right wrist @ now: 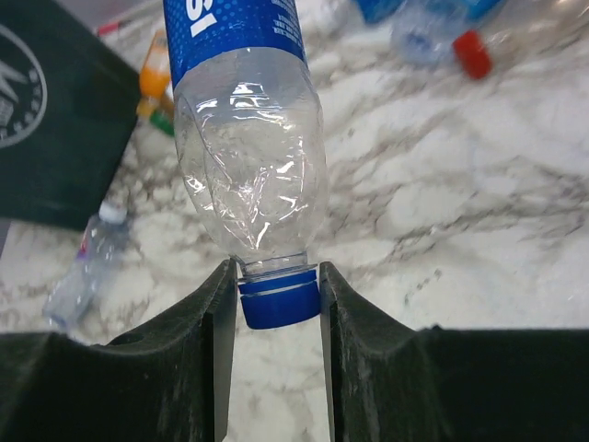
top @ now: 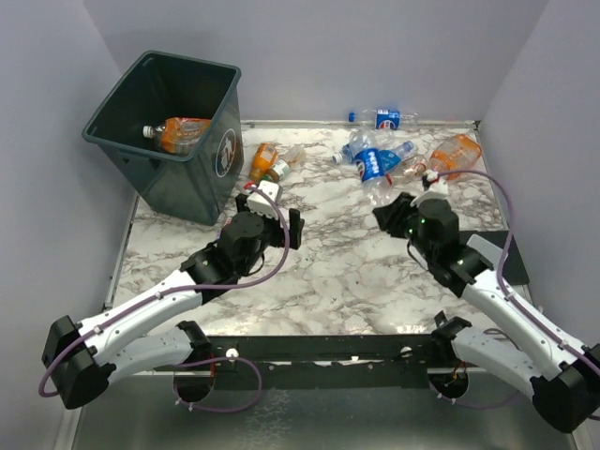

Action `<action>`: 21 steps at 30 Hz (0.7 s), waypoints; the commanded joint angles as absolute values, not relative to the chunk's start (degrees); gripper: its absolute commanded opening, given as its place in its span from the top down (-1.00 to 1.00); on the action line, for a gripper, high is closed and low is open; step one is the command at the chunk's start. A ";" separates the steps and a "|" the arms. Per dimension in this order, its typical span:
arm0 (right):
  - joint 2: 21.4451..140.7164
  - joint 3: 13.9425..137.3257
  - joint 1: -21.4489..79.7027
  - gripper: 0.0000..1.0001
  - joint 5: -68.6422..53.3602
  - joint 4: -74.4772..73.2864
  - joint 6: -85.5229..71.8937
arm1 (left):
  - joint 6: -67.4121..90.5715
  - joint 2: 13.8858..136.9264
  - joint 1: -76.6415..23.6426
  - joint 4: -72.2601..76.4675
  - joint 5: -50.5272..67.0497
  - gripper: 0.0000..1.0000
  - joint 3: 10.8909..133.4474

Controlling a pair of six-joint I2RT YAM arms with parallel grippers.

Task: Put the plastic bottles in the bin
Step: Move the plastic bottle to the center of the board.

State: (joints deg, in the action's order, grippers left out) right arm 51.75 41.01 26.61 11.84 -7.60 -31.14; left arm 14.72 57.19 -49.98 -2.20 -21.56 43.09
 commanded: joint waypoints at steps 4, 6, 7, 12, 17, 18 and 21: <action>54.37 31.25 40.86 0.46 14.54 -10.12 -38.01 | 11.48 51.15 -50.10 6.62 -26.47 -0.98 37.42; 56.45 29.81 42.72 0.45 14.01 -8.21 -38.09 | 11.04 51.65 -50.12 6.98 -25.06 -0.98 37.37; 57.37 29.27 43.10 0.45 13.68 -7.34 -37.93 | 10.78 52.05 -50.12 7.01 -24.34 -0.98 37.49; 60.79 28.05 43.55 0.42 7.01 -3.99 -34.08 | 10.16 54.50 -50.19 7.32 -21.81 -0.98 37.38; 62.44 26.89 43.93 0.28 2.50 -4.59 -34.73 | 10.93 60.07 -50.18 7.01 -22.85 -0.98 38.49; 62.22 26.37 43.93 0.24 2.51 -4.91 -35.36 | 11.46 61.43 -50.20 6.51 -22.99 -0.98 39.17; 61.14 25.10 43.88 0.02 2.92 -6.22 -36.98 | 13.78 65.32 -50.10 4.61 -22.51 -0.98 41.91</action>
